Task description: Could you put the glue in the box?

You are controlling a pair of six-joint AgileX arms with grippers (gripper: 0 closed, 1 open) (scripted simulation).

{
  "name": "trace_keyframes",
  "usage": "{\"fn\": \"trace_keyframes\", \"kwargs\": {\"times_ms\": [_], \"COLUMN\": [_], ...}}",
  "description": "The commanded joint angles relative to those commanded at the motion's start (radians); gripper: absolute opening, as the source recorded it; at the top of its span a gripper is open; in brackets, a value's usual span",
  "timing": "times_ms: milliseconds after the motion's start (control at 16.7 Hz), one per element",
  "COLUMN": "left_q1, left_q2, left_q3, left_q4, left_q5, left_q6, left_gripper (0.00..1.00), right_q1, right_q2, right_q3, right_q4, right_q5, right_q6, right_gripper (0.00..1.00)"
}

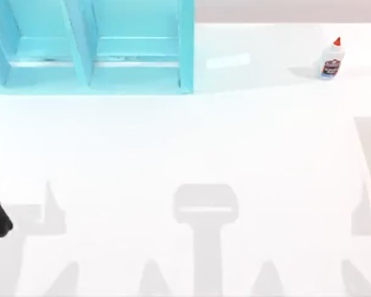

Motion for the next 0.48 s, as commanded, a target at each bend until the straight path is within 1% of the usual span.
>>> {"fn": "trace_keyframes", "kwargs": {"times_ms": [240,480], "left_q1": [0.000,0.000], "left_q2": [0.000,0.000], "left_q3": [0.000,0.000], "left_q4": [0.000,0.000], "left_q5": [0.000,0.000], "left_q6": [0.000,0.000], "left_gripper": [1.00,1.00], "right_q1": [-0.002,-0.006], "right_q2": [0.031,0.219], "right_q3": [0.018,0.121], "right_q4": [0.008,0.058], "right_q5": [0.008,0.046], "right_q6": [0.004,0.017], "right_gripper": [1.00,1.00]}}
